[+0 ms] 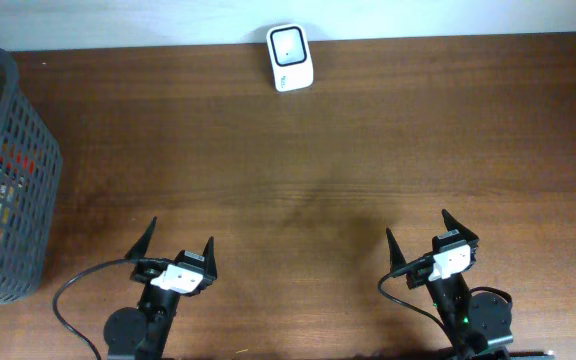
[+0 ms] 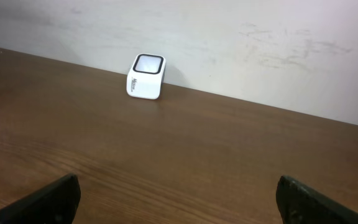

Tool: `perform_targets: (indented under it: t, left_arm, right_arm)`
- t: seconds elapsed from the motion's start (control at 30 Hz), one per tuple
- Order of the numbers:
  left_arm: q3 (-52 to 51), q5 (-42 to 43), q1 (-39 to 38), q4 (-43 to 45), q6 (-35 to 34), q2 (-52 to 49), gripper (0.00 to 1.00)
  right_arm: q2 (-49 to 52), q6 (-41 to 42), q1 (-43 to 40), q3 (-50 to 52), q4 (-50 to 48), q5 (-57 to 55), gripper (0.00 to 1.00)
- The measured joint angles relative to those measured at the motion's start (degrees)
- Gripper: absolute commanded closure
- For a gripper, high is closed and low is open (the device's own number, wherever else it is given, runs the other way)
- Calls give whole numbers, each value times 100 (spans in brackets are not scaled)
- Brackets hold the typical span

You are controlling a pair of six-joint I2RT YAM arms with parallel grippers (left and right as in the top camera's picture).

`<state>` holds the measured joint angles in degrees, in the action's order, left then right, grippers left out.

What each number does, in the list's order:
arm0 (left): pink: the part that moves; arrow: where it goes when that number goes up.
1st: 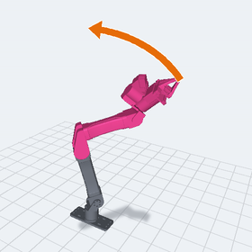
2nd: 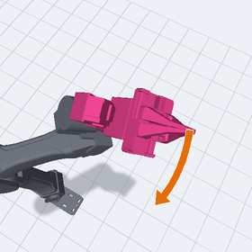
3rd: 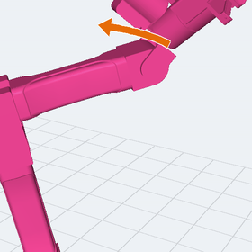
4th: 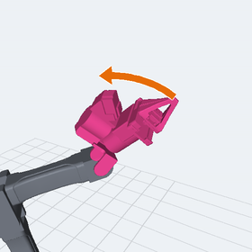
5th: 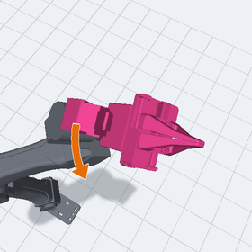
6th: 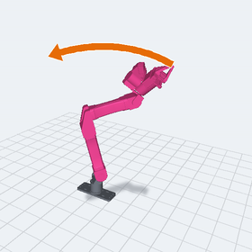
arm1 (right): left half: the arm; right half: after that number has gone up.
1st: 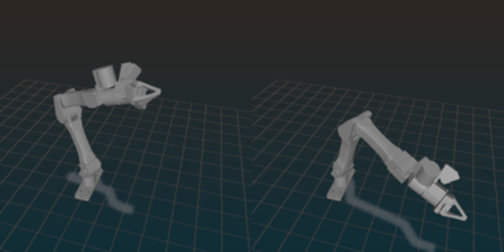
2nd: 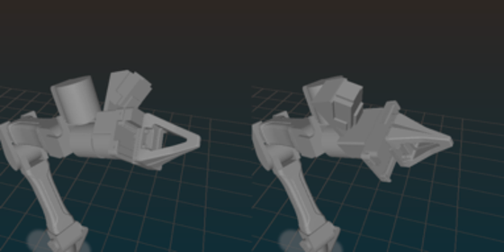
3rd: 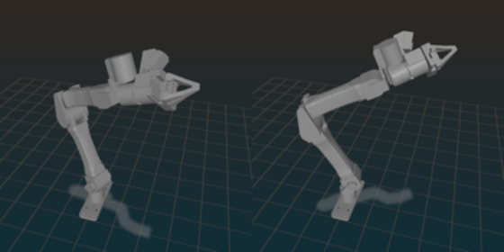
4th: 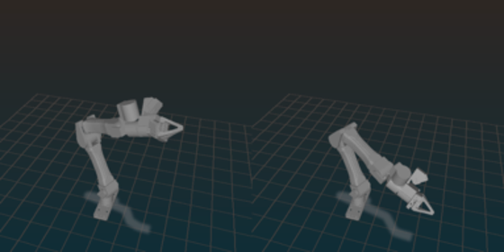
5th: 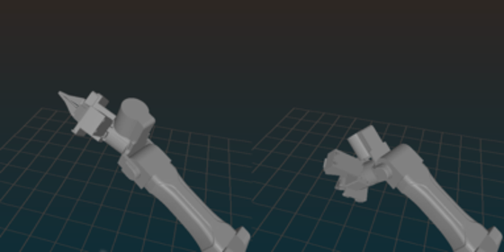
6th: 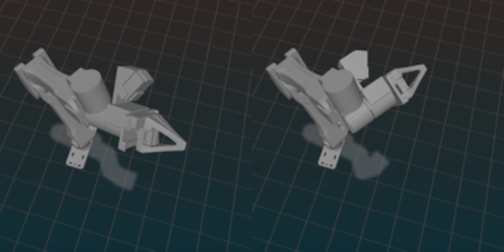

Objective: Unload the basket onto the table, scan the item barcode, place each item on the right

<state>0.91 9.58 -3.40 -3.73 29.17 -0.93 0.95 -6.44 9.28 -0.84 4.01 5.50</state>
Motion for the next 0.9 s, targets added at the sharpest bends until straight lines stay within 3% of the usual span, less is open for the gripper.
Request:
perform_targets:
  t: [0.27, 0.9]
  left_arm:
    - [0, -643, 4, -79, 2, 4, 1]
    - [0, -708, 4, -81, 2, 4, 1]
  right_arm:
    - [0, 2, 0, 0, 0, 0, 1]
    - [0, 0, 0, 0, 0, 0, 1]
